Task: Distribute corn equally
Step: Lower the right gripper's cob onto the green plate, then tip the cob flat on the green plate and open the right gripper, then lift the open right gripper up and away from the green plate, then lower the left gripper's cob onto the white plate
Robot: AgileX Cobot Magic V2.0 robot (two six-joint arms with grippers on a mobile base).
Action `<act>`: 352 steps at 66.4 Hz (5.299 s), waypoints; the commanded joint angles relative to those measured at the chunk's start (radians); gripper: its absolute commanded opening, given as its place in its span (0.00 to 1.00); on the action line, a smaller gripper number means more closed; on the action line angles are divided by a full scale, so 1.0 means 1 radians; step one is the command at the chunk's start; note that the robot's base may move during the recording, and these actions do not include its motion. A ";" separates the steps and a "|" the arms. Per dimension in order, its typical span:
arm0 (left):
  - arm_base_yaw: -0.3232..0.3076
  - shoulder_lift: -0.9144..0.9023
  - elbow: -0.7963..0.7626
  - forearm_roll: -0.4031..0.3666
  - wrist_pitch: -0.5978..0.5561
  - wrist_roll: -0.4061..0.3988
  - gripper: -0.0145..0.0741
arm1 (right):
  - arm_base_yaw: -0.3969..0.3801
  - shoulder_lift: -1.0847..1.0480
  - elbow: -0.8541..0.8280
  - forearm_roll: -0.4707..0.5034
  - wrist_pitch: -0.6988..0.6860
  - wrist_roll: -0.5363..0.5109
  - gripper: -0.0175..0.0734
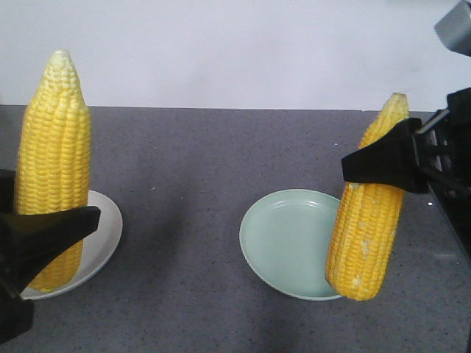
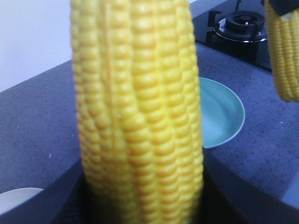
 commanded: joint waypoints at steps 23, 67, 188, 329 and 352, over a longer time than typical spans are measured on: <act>0.000 -0.006 -0.027 -0.008 -0.071 -0.002 0.46 | -0.001 0.332 -0.264 -0.002 0.080 0.038 0.42; 0.000 -0.006 -0.027 -0.008 -0.071 -0.002 0.46 | -0.001 0.641 -0.359 -0.045 0.136 0.131 0.42; 0.000 -0.006 -0.027 -0.008 -0.071 -0.002 0.46 | 0.403 0.273 -0.347 -0.543 -0.011 0.296 0.81; 0.174 0.285 -0.254 0.314 0.313 -0.186 0.47 | 0.549 -0.225 0.348 -0.659 -0.362 0.349 0.81; 0.381 0.421 -0.284 0.313 0.365 -0.187 0.47 | 0.549 -0.225 0.348 -0.659 -0.362 0.349 0.81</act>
